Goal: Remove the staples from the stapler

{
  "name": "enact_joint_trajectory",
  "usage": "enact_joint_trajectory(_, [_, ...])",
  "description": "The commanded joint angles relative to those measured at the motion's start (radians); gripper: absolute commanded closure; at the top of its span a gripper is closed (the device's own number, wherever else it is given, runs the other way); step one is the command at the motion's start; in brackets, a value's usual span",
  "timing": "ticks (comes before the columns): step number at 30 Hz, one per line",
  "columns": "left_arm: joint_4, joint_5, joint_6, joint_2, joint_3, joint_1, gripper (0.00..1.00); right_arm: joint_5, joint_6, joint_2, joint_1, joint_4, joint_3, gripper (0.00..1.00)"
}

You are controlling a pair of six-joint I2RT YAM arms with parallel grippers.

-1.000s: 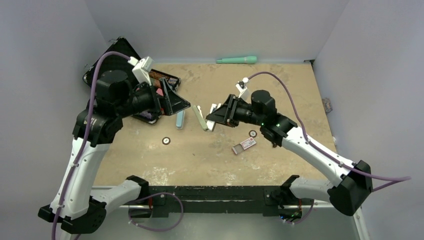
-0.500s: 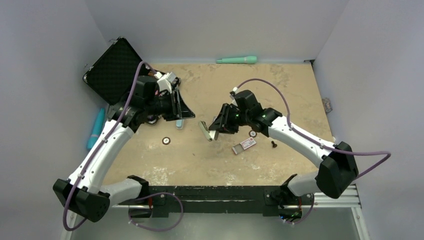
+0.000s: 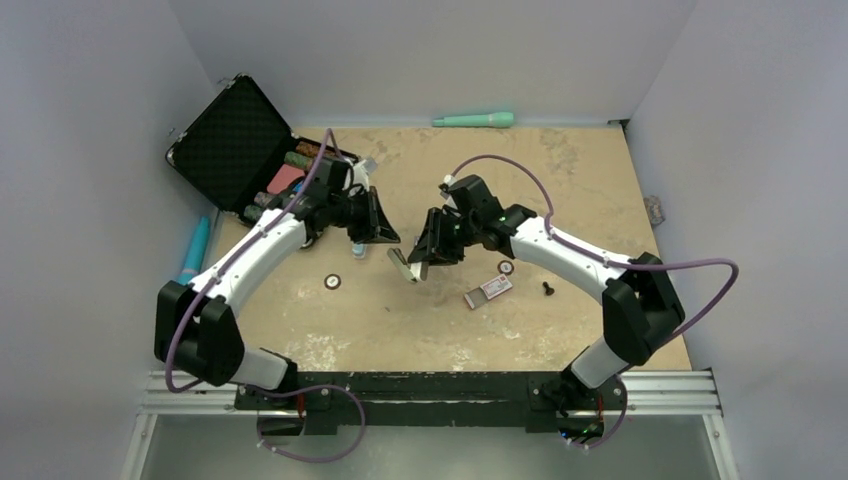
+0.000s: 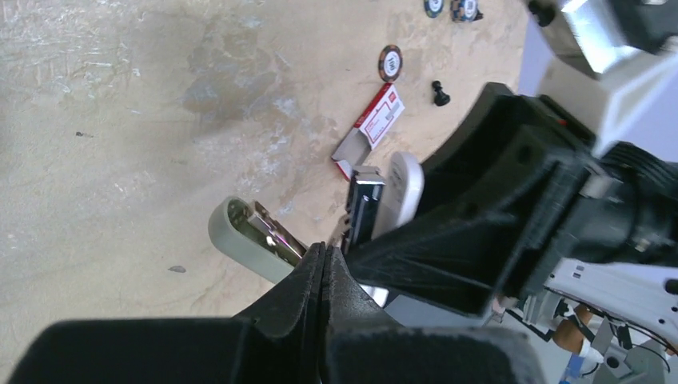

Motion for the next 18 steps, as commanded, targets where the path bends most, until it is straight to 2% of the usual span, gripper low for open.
enact_joint_trajectory(1, [0.047, 0.018, -0.005, 0.058, 0.044, -0.005, 1.00, -0.041, -0.051, 0.005, 0.004, 0.027, 0.072, 1.00])
enact_joint_trajectory(18, [0.055, -0.018, 0.010, 0.218, 0.042, -0.061, 1.00, 0.057, -0.073, 0.055, -0.012, -0.084, 0.084, 1.00])
